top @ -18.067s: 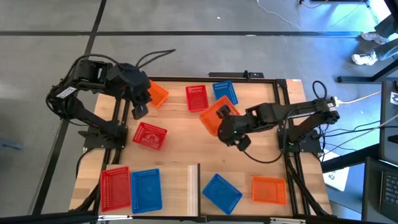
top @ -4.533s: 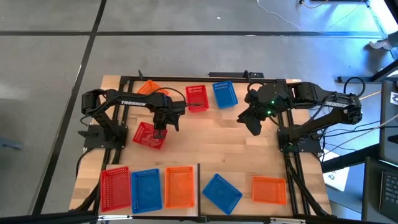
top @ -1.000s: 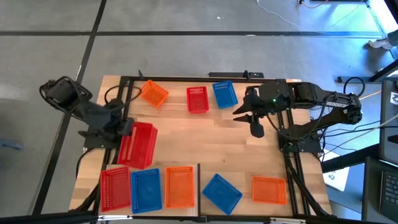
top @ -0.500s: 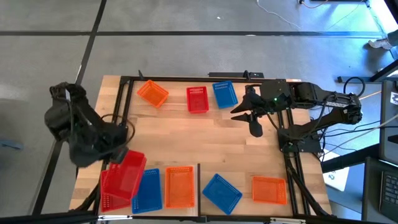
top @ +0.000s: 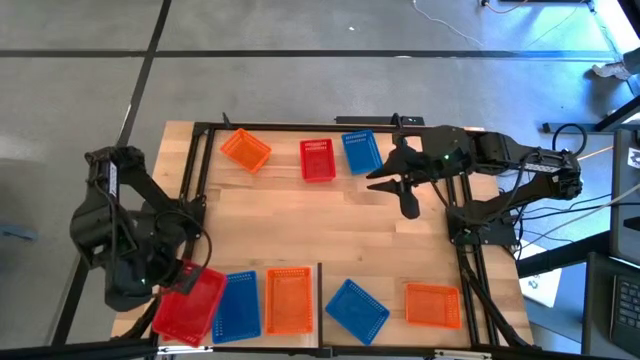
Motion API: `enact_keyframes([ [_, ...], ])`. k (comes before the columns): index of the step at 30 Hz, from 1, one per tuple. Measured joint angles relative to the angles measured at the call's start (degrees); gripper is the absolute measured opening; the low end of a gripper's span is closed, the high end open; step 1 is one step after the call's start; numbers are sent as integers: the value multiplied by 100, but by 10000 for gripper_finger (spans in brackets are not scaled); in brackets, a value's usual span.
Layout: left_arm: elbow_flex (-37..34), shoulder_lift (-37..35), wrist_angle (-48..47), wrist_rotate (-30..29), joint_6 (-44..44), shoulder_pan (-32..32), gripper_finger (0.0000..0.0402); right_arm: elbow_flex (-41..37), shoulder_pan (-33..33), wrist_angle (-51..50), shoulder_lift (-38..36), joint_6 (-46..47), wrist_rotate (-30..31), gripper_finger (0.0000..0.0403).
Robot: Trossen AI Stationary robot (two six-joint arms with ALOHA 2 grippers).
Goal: Stack baskets on shelf by color
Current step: Stack the bottom red bin on top of the other red bin on the shelf
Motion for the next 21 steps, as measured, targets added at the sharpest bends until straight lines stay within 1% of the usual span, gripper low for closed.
enact_keyframes([
  [3, 0, -2, -2, -8, -4, 2, 0, 0, 82, 248, 27, -344, -288, 113],
  [5, 0, -2, -2, 0, -6, 0, 0, 0, 163, 400, 54, -476, -374, 113],
  [7, 0, 3, -2, 25, -5, 0, 0, 0, 223, 474, 78, -579, -391, 113],
  [10, -36, 12, 3, 365, -7, -27, 0, 0, 274, 471, 159, -605, -383, 113],
  [12, -112, 12, -12, 482, -77, -98, 0, 0, 278, 469, 225, -604, -379, 113],
  [18, -410, 12, -10, 622, -112, -258, 0, 0, 278, 471, 470, -602, -379, 113],
  [21, -448, 5, -4, 643, -115, -259, 0, 0, 278, 545, 595, -602, -379, 113],
])
